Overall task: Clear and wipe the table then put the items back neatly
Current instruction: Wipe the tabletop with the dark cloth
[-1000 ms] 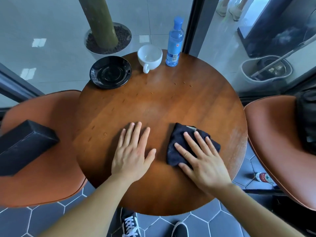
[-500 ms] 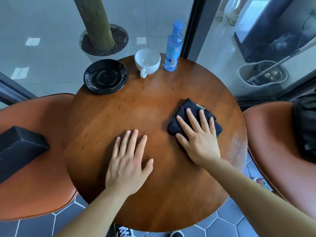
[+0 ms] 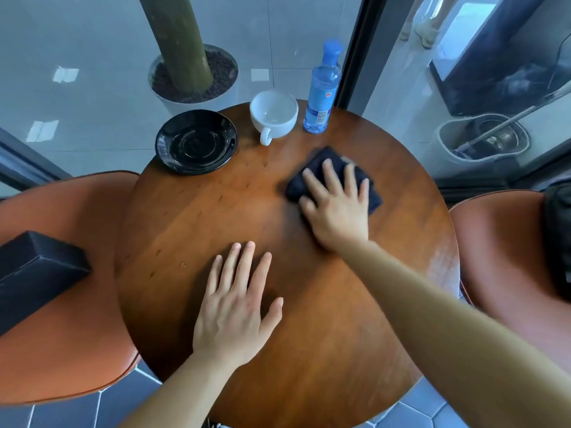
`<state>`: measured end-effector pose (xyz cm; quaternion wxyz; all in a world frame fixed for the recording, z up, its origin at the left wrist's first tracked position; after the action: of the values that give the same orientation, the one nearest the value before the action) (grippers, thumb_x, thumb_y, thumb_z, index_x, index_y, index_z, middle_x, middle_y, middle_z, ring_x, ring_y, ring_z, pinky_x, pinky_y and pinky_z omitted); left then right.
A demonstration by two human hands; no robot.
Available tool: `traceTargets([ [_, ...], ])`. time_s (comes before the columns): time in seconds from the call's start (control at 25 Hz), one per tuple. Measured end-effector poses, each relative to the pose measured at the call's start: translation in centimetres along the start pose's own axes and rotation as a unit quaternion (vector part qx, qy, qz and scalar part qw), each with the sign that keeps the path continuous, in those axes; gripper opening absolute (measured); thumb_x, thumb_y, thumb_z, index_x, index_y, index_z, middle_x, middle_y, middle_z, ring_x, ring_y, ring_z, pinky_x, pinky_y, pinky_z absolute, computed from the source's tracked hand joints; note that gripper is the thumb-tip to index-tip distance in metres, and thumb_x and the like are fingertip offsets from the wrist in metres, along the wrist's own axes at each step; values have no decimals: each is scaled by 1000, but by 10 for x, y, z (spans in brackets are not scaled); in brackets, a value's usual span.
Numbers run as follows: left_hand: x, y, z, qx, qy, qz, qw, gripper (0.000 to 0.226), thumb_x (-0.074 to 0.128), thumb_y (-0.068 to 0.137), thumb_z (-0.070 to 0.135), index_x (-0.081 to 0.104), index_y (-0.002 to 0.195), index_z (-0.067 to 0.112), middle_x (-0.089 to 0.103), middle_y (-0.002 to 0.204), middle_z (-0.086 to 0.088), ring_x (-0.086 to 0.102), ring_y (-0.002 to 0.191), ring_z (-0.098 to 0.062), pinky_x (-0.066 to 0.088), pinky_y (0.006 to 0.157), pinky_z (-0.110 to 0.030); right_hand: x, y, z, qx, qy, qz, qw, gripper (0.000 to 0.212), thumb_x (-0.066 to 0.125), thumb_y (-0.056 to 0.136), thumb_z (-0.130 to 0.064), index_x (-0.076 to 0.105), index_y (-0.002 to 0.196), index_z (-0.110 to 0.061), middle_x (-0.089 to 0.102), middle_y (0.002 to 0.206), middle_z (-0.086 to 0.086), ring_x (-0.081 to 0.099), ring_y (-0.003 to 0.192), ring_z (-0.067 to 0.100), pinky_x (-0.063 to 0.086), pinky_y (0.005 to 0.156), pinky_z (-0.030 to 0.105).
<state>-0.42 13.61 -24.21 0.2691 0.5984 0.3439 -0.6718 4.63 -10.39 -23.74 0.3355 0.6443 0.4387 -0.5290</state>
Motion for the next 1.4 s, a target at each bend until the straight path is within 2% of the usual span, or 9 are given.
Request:
traceTargets([
  [0.16, 1, -1, -1, 1, -15, -14, 1000, 81, 22, 96, 72, 29, 159, 21, 21, 169, -13, 18, 156, -32, 24, 124, -57, 0, -85, 37, -128, -52, -33, 990, 60, 31, 97, -60, 26, 155, -45, 18, 168, -5, 9, 155, 32, 12, 123, 58],
  [0.28, 1, 1, 0, 4, -13, -13, 1000, 84, 21, 95, 74, 33, 158, 19, 25, 167, -15, 23, 155, -35, 28, 121, -60, -16, -18, 77, 44, -27, -13, 999, 60, 27, 96, -58, 24, 154, -46, 13, 169, -1, 4, 155, 35, 7, 122, 59],
  [0.4, 3, 2, 1, 5, -1, -22, 1000, 85, 21, 95, 76, 30, 159, 20, 21, 168, -14, 19, 156, -35, 23, 124, -58, -9, 37, 24, 145, 29, -20, 989, 58, 27, 98, -54, 20, 155, -45, 4, 170, 0, -8, 154, 39, -5, 120, 63],
  [0.6, 0, 1, 0, -1, -15, -38, 999, 85, 25, 95, 76, 29, 160, 21, 19, 169, -13, 15, 157, -33, 21, 125, -57, 14, -27, -43, -155, -31, -36, 987, 59, 30, 94, -57, 30, 152, -47, 20, 167, -6, 10, 155, 34, 6, 123, 58],
  [0.76, 2, 1, 1, 8, -24, -32, 999, 85, 27, 95, 74, 28, 160, 19, 19, 168, -15, 17, 156, -35, 22, 124, -58, -12, 29, 38, 50, -22, -23, 998, 56, 31, 98, -55, 23, 153, -49, 13, 169, -6, 5, 155, 30, 5, 124, 55],
  [0.88, 2, 1, -1, 15, -28, -31, 999, 87, 27, 95, 75, 29, 159, 17, 21, 167, -17, 19, 155, -37, 21, 124, -59, -3, 33, 11, 157, 23, -22, 987, 57, 28, 100, -55, 16, 155, -48, 3, 170, -3, -6, 155, 35, -4, 122, 59],
  [1.0, -1, 0, -1, 14, -31, -33, 999, 86, 27, 95, 75, 27, 160, 18, 19, 168, -16, 16, 156, -36, 20, 125, -58, 10, -21, -33, 34, 4, -32, 999, 58, 27, 100, -61, 15, 155, -50, 4, 170, -7, -6, 155, 33, -5, 122, 56],
  [1.16, 2, 0, -1, 12, -20, -32, 999, 87, 24, 95, 75, 23, 161, 19, 16, 169, -15, 14, 157, -35, 18, 125, -57, -3, -50, 31, -176, -93, -69, 978, 57, 22, 97, -66, 10, 152, -57, 8, 169, -10, 3, 156, 28, 7, 125, 54],
  [1.4, -1, -1, 1, 2, 4, -23, 1000, 87, 22, 94, 76, 24, 161, 21, 18, 170, -12, 14, 157, -32, 14, 127, -53, 0, -55, 30, 53, -17, -11, 998, 55, 26, 100, -59, 17, 154, -51, 9, 169, -6, -1, 156, 30, 2, 125, 52],
])
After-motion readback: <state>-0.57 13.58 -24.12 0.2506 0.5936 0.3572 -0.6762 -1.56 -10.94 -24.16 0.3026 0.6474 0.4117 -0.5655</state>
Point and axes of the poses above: each hand's wrist, its own y-axis towards the middle knuckle, its own x-axis out of the palm, z = x × y, the point moved 3 cm from there along y, towards the middle knuckle
